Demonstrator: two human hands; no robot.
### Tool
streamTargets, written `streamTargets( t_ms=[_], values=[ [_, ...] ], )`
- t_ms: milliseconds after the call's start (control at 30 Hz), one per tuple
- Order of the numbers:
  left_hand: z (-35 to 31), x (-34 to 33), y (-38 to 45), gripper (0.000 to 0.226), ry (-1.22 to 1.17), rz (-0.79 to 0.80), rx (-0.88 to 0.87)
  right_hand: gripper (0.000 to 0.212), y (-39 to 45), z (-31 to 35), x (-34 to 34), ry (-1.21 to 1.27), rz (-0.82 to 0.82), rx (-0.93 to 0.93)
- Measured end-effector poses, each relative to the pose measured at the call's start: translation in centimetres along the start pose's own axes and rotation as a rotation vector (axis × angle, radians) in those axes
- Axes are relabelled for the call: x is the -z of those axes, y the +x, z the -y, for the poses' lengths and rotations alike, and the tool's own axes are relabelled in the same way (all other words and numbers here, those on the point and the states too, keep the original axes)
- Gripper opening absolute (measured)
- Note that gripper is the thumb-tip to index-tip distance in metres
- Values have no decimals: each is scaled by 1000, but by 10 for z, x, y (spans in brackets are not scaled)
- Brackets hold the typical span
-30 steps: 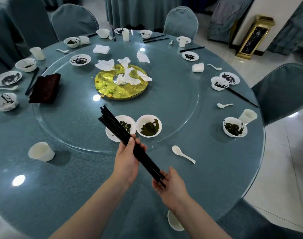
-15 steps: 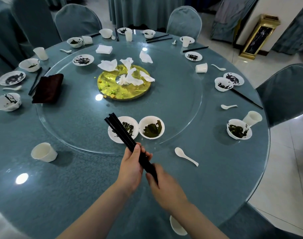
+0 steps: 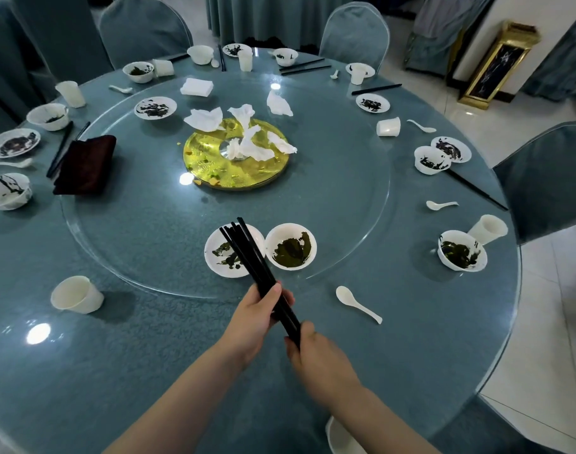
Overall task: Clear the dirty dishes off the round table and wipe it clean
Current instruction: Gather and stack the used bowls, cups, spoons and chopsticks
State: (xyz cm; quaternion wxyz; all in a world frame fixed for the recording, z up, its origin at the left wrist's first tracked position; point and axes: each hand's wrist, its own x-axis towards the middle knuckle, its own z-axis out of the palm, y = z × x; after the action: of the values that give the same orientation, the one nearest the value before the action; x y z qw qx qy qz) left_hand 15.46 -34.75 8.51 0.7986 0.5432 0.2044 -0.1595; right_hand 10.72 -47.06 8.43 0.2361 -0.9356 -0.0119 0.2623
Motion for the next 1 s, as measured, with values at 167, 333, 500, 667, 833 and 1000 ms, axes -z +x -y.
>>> streamTargets(
  t_ms=[167,333,500,667,833,1000],
  values=[
    [-2,22,21,20,243,7,-60,30,22,-10,22,27,-67,-45],
    [4,64,39,27,751,-120,-167,35,71,-39,63,-68,-221,-147],
    [17,104,47,45,1340,-138,-284,35,121,-68,87,-88,-194,-208],
    [28,122,49,55,1542,-96,-255,33,156,-80,91,-136,-143,-237],
    [31,125,49,58,1621,-77,-303,30,176,-76,88,-166,-121,-250],
    [36,130,49,59,1676,-87,-326,29,185,-75,84,-245,-146,-277]
  ],
)
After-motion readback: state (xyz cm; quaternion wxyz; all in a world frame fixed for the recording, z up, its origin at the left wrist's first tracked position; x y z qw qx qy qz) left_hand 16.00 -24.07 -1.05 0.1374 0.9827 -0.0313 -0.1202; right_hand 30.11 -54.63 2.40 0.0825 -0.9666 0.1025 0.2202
